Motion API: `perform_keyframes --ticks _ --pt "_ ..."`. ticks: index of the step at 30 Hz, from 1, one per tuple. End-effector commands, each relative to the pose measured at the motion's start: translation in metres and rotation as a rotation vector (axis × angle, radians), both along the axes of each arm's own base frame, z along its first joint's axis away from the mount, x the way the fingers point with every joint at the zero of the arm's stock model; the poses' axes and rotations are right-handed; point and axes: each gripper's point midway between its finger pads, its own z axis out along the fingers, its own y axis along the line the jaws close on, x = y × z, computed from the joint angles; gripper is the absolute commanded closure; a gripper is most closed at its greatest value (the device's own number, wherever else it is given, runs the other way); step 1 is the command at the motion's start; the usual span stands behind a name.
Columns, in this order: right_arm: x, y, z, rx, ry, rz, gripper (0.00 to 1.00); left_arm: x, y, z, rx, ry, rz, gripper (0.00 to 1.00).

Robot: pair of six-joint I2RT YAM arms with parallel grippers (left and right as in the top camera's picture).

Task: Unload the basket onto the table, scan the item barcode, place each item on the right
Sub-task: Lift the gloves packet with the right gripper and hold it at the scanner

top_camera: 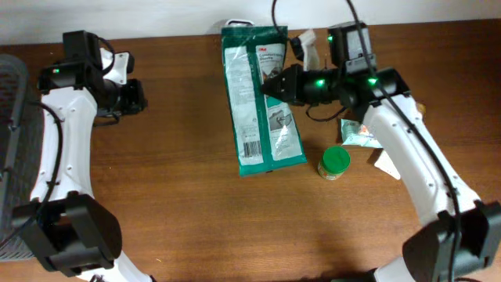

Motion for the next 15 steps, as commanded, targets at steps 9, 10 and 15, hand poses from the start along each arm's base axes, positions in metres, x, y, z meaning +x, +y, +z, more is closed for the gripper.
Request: perform_keyframes --ticks 9,10,15 --pt "0.01 0.0 0.021 -0.036 -0.1 -0.071 0.96 0.001 0.006 0.001 0.015 -0.003 0.012 0.01" --pt "0.013 0.004 0.026 -0.014 -0.096 -0.092 0.96 0.001 0.006 0.001 0.015 -0.003 0.012 0.01" --pt "0.022 0.007 0.059 0.058 -0.119 -0.137 0.96 0.001 0.006 0.001 0.015 -0.003 0.012 0.01"
